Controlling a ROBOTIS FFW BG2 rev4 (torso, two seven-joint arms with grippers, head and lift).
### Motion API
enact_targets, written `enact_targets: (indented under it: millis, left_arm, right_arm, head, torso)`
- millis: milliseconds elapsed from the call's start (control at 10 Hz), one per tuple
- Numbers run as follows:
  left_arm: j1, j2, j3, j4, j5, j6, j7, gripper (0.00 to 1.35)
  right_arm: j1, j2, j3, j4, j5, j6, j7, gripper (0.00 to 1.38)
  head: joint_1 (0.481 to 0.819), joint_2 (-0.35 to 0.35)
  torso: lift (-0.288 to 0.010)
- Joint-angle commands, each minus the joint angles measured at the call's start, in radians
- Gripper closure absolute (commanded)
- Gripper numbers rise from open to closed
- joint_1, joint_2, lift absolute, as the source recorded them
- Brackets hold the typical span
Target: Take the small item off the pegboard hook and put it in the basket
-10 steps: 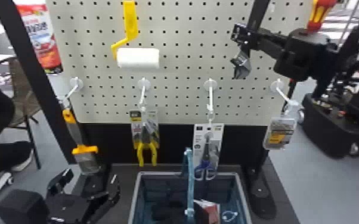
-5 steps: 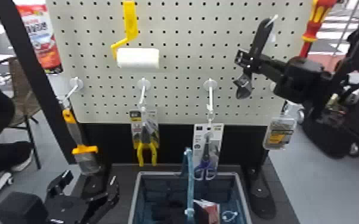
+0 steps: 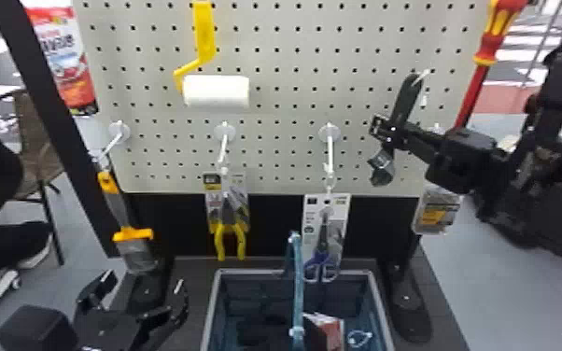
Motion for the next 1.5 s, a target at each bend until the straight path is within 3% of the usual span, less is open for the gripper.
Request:
enact_targets:
  millis: [0,400,700,1400]
  left_arm:
    - [-0.004,0.0,-0.002,0.007,0.0,-0.007,-0.006,0.12]
    - [-0.008,-0.002,-0.002,0.017,0.0,-0.012,-0.014,0.12]
    - [-0.015,-0.003,-0.007,0.024,0.0,-0.015,-0.017,0.12]
    - [-0.026,-0.008,-0.012,0.046,-0.003,-0.03,-0.026,0.12]
  right_arm:
    - [0.041,0.001,-0.011,0.005,0.009,-0.011,0.007,1.24]
    - [0.122,0.024,-0.015,0.123,0.007,-0.079,0.03,1.24]
    - [0.159,0.032,-0.015,0.172,0.004,-0.115,0.033,1.24]
    - [0.212,0.076,-0.01,0.263,0.018,-0.183,0.07,1.24]
  head:
    - [0.549,0.0]
    - [0.549,0.0]
    - [0.549,0.0]
    - [0.549,0.0]
  torso:
    - [-0.1]
    - [-0.1]
    - [-0.1]
    - [-0.1]
